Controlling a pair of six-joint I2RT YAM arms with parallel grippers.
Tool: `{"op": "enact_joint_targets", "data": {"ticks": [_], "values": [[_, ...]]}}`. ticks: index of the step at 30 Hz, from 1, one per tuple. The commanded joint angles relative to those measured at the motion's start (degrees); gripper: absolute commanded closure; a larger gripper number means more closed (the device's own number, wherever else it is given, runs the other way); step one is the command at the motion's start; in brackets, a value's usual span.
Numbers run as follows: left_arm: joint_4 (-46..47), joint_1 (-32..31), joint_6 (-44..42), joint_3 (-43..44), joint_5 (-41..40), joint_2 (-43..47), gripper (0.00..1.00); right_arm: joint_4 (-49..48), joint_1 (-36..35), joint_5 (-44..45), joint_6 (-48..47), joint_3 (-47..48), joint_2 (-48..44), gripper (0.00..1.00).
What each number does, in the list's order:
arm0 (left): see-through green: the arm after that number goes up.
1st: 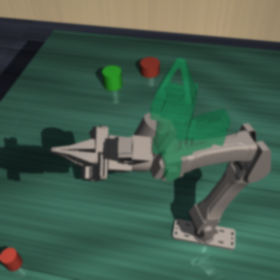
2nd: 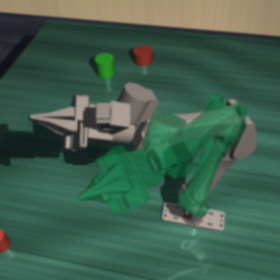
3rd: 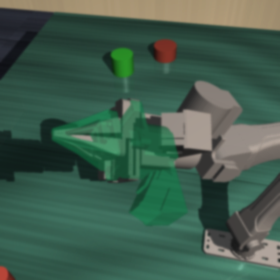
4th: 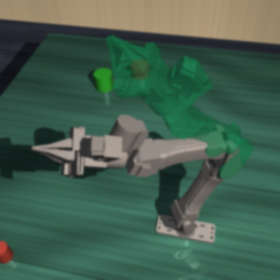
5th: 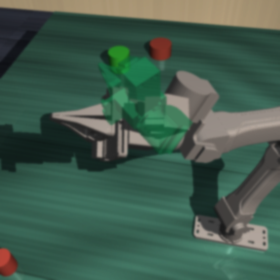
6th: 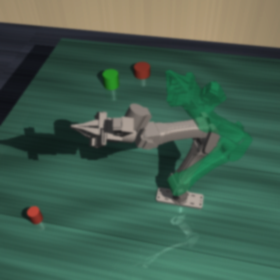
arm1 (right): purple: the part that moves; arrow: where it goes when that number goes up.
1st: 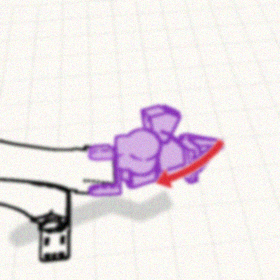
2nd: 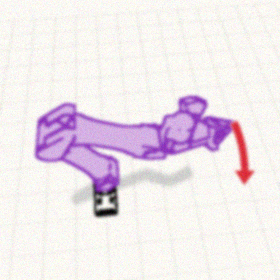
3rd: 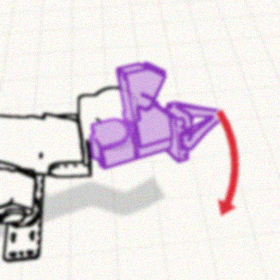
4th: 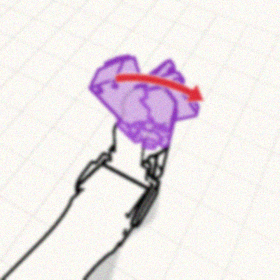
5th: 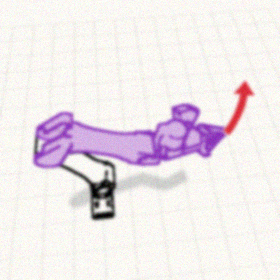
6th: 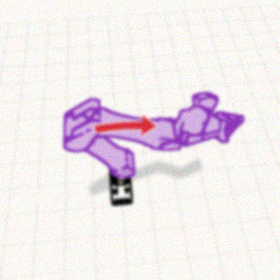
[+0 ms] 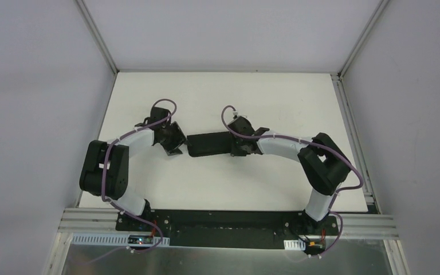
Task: Sort the hair-cutting tools
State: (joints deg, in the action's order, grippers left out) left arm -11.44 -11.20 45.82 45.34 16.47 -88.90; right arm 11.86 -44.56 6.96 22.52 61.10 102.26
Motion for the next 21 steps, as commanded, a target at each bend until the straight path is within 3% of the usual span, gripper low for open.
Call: {"op": "enact_joint_targets", "data": {"ticks": [1,4,7,14,21], "values": [[-3.1,0.8,-1.7,4.3,-3.4,-1.1,0.39,2.8,-4.4,-4.2,4.5,2.1,0.8,1.0],[-3.1,0.8,0.6,3.6,-1.9,1.0,0.2,1.2,-6.8,-5.7,8.2,4.5,2.5,1.0],[-2.9,0.0,4.5,0.1,0.6,4.4,0.14,1.4,-9.2,-5.6,9.3,7.9,5.5,1.0],[2.8,-5.1,13.4,-6.5,1.2,11.5,0.16,1.8,-11.8,-7.3,8.5,14.4,11.7,1.0],[6.1,-8.0,15.4,-5.4,0.3,6.4,0.27,1.8,-12.6,-8.6,7.9,16.6,14.0,1.0]]}}
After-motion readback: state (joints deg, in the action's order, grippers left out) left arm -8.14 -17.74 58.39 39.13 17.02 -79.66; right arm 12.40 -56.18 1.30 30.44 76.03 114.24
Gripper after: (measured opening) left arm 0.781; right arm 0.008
